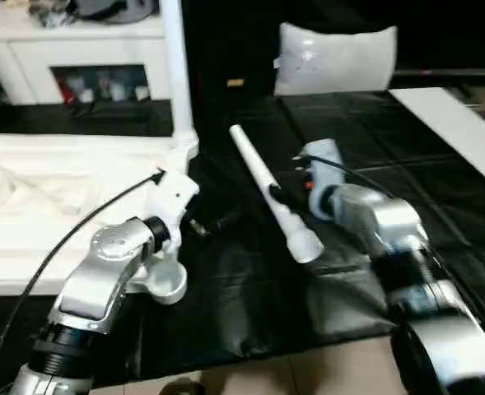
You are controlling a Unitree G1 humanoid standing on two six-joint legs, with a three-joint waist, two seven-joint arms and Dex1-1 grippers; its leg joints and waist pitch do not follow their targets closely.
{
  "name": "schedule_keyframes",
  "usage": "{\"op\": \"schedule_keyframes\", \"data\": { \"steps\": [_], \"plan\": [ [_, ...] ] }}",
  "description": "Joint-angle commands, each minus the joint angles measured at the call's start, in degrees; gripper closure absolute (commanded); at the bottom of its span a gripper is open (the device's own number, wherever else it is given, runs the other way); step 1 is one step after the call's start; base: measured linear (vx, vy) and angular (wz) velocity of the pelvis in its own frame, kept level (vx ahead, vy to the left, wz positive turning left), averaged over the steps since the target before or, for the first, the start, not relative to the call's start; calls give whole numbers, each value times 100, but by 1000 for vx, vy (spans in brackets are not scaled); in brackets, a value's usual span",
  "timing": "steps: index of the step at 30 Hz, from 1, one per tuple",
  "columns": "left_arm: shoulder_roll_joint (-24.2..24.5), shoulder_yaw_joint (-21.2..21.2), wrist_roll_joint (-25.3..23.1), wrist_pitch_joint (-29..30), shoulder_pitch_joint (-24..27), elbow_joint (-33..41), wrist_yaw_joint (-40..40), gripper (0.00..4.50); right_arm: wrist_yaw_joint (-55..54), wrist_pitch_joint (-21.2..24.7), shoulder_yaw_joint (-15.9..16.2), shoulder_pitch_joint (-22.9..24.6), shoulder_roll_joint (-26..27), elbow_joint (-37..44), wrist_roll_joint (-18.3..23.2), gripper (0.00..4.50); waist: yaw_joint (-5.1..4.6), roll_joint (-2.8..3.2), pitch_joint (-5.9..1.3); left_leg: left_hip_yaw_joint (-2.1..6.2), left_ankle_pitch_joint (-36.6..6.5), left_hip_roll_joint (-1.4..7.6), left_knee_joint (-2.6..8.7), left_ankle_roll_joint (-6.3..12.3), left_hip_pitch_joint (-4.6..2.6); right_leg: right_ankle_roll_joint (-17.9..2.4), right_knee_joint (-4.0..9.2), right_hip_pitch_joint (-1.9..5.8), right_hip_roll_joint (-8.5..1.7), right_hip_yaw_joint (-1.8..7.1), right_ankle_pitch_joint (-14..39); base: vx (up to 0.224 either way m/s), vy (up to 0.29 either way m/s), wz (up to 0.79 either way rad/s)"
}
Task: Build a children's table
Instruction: Pick table leg
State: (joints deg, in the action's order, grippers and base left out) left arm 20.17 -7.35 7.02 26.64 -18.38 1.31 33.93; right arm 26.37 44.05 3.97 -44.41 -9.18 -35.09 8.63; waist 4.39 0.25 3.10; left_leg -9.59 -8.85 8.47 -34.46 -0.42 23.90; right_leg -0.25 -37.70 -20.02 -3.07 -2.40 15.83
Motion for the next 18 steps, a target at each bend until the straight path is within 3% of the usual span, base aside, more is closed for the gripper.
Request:
{"op": "schedule_keyframes", "data": {
  "steps": [1, 4, 5, 9, 14, 16, 18],
  "plan": [
    [65, -68, -2, 97, -40, 87, 59, 1, 61, 155, 44, -155, 34, -272, 31, 0, 19, 73, -447, 183, -577, 470, 366, -100, -263, -1362, 344, 118, -563, 227, -1463, 0, 0, 0],
    [98, -81, 16, 129, -54, 92, 70, 1, 21, 313, 53, -288, 83, -607, -26, 0, 46, 68, -427, 174, -769, 483, 401, -169, -274, -1369, 360, 100, -561, 217, -1117, 0, 0, 0],
    [104, -80, 15, 142, -55, 99, 80, 0, -2, 297, 61, -347, 85, -733, -64, 29, 56, 73, -418, 167, -848, 488, 410, -201, -274, -1354, 372, 90, -568, 223, -1010, 0, 0, 0],
    [106, -89, 20, 189, -45, 134, 100, 0, -97, 516, -53, -470, 60, -954, -58, 56, 72, 99, -394, 166, -1281, 499, 464, -515, -298, -1233, 400, 65, -571, 239, -491, 0, 0, 0],
    [77, -114, 9, 188, -63, 105, 108, 0, -81, 651, -76, -481, -10, -1068, -61, 83, 75, 86, -394, 164, -1344, 492, 478, -622, -286, -1132, 416, 63, -594, 250, -472, 0, 0, 0],
    [67, -127, 27, 194, -72, 93, 117, 0, -95, 697, -76, -492, -29, -1148, -78, 121, 72, 136, -397, 170, -1378, 491, 469, -661, -291, -1138, 413, 55, -593, 254, -440, 0, 0, 0],
    [53, -147, 32, 191, -74, 72, 136, 0, -91, 718, -78, -486, -42, -1185, -74, 138, 69, 108, -395, 167, -1417, 490, 477, -671, -286, -1129, 422, 61, -591, 255, -435, 0, 0, 0]
  ]
}}
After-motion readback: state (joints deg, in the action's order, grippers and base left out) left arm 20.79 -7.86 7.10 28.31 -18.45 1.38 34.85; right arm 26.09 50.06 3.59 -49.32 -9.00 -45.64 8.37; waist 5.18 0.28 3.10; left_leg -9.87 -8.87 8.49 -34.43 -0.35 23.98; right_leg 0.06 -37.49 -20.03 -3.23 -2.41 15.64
